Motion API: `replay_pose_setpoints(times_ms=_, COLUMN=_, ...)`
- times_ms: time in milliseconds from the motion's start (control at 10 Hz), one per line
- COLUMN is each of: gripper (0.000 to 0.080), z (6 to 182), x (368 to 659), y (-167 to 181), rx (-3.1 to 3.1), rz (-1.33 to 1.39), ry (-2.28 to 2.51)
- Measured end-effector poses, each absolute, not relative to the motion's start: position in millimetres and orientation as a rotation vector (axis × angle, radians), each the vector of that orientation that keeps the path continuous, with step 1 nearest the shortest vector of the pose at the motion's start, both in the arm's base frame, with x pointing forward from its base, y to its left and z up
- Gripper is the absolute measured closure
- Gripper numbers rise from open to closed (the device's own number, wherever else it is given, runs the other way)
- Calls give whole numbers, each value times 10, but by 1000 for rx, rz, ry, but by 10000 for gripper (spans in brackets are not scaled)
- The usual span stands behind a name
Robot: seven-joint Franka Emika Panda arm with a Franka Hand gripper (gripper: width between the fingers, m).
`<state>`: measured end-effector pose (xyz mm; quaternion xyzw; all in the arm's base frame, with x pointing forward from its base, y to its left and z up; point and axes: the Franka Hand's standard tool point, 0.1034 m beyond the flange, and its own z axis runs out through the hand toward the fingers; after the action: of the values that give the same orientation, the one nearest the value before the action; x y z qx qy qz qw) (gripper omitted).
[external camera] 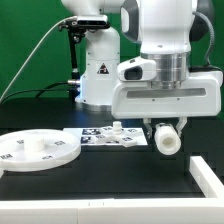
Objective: Assemble round table
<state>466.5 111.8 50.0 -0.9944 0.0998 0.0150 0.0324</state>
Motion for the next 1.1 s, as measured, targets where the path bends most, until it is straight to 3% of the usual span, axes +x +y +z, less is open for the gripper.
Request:
replay_pose_setpoints(times_ms=500, gripper=484, z=479, x=4603, y=1188, rx=-3066, rz=42, ry=235)
replay_pose_setpoints(times_ms=600, gripper=484, z=449, x=4418, y=1286, rx=-3065, rz=30, ry=243)
replay_pose_setpoints(times_ms=800, gripper=484, z=252, x=4070, y=1390, rx=-3075, rz=50, ry=198)
replay_pose_setpoints(times_ms=1100, gripper=484, z=91, x=3997, y=1498, rx=-3079, rz=77, ry=167)
